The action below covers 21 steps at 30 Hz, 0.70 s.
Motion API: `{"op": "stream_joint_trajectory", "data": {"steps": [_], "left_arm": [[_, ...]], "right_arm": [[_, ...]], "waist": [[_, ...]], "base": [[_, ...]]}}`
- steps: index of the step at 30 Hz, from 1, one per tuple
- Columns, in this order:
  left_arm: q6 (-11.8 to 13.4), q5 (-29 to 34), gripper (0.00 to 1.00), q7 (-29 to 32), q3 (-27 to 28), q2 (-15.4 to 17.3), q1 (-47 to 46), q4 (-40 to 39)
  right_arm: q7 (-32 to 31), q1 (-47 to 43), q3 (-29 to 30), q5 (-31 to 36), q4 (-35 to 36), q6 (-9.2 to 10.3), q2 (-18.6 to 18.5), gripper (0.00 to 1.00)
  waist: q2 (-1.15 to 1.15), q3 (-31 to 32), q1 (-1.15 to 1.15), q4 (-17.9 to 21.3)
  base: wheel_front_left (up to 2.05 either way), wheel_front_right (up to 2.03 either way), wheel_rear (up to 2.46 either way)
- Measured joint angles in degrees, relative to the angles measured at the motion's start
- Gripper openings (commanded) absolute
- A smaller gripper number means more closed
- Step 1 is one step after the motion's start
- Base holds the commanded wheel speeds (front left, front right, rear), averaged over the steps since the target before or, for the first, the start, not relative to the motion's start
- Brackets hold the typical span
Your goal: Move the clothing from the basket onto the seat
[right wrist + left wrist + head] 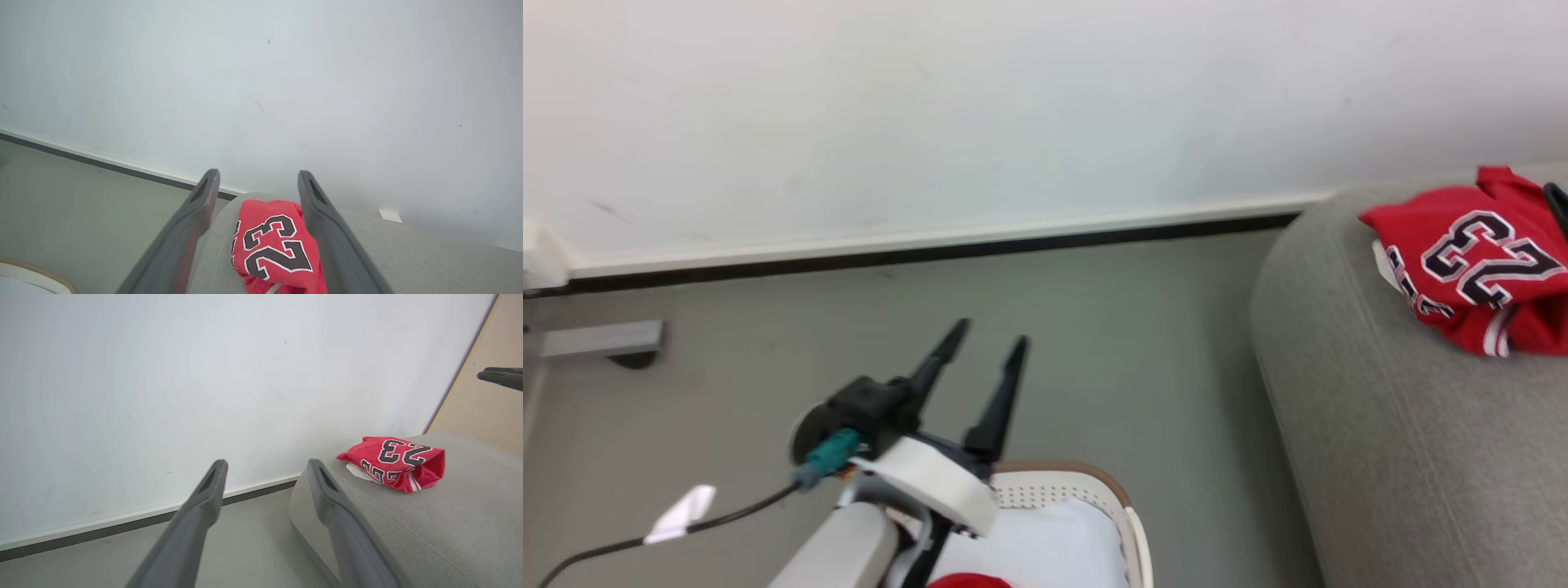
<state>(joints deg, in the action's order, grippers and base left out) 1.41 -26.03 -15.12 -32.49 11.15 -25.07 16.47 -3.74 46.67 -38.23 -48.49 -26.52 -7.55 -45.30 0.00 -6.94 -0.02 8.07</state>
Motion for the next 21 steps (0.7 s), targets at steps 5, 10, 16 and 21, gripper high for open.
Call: {"op": "stream_joint_trajectory", "data": {"steps": [5,10,16,21], "left_arm": [[2.6,-0.2,1.0,0.0,6.0,1.3,3.8,-1.7],[4.6,-0.1,1.0,0.0,12.6,1.9,8.1,-3.8],[4.7,1.3,1.0,0.0,18.5,1.6,13.9,-5.1],[3.7,4.3,1.0,0.0,24.0,-0.2,18.2,-7.8]], "right_arm": [[7.1,-7.6,6.1,-0.3,2.6,0.0,3.4,1.0],[13.2,-16.1,14.2,2.9,5.0,0.0,9.7,1.0],[17.0,-26.9,25.0,9.9,7.4,0.0,20.2,1.0],[18.4,-34.5,29.7,16.5,10.5,0.0,29.4,1.0]], "waist": [[0.0,3.5,0.0,-3.1],[0.0,6.5,0.0,-5.9],[0.0,7.7,0.01,-8.3],[0.0,7.6,0.01,-8.3]], "base": [[0.0,0.0,0.0],[0.0,0.0,0.0],[0.0,0.0,0.0],[0.0,0.0,0.0]]}}
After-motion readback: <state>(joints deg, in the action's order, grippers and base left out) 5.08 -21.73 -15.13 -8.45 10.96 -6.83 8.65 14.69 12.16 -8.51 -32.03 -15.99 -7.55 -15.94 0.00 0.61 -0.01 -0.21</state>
